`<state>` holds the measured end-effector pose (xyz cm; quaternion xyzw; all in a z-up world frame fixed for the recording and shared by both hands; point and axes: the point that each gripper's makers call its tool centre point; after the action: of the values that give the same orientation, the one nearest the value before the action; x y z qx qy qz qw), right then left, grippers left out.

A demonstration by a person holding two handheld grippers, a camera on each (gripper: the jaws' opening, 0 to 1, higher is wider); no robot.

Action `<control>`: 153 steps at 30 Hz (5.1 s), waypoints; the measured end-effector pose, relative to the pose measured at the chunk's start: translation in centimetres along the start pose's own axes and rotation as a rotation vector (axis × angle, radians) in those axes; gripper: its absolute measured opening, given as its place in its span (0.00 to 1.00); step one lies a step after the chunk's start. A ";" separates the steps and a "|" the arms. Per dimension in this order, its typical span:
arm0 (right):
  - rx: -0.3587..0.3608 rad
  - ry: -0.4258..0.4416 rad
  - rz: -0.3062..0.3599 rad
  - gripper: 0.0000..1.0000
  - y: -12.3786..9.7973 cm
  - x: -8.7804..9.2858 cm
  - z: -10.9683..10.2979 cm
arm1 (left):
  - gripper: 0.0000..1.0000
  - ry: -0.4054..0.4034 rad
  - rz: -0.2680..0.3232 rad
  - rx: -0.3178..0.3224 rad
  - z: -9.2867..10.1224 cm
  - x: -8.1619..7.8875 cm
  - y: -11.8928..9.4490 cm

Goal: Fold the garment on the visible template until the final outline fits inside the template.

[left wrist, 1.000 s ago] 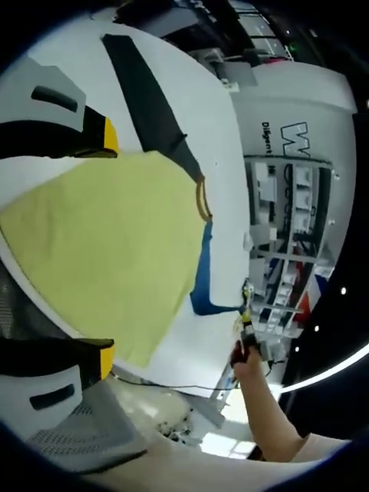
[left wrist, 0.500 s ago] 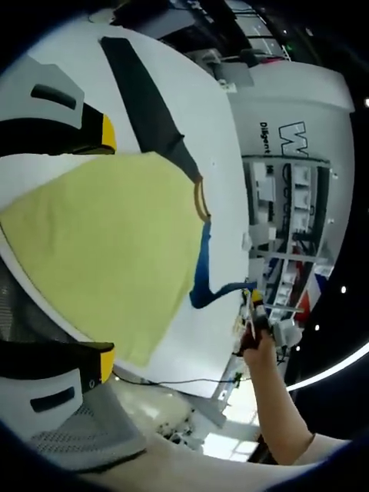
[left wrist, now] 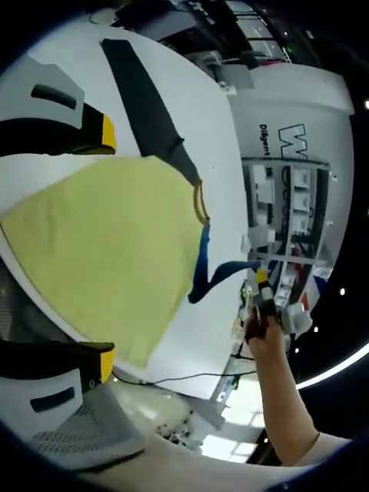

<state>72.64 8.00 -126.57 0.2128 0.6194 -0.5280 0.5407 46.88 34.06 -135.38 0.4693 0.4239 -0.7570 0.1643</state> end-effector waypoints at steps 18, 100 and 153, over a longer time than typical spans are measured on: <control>-0.214 -0.023 0.052 0.00 3.1 -3.9 -9.0 | 0.99 -0.023 0.026 -0.005 0.0 -0.1 -0.1; -0.521 0.020 -0.210 0.12 7.9 7.5 -26.0 | 0.96 -0.093 -0.014 -0.027 -2.0 0.4 0.0; -0.379 -0.190 -0.281 0.09 15.0 7.5 -23.7 | 0.92 -0.081 0.018 0.016 -2.1 -2.1 -0.2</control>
<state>72.16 31.95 -143.00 -0.0310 0.6773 -0.4900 0.5478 49.01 35.50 -133.88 0.4432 0.4068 -0.7772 0.1845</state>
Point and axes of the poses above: the point that each gripper's makers call its tool centre point, and the gripper's own axes: y roughly forward along the fingers, z roughly to its right, x roughly out of its underside, and after that the axes turned 6 degrees about -y, right-handed
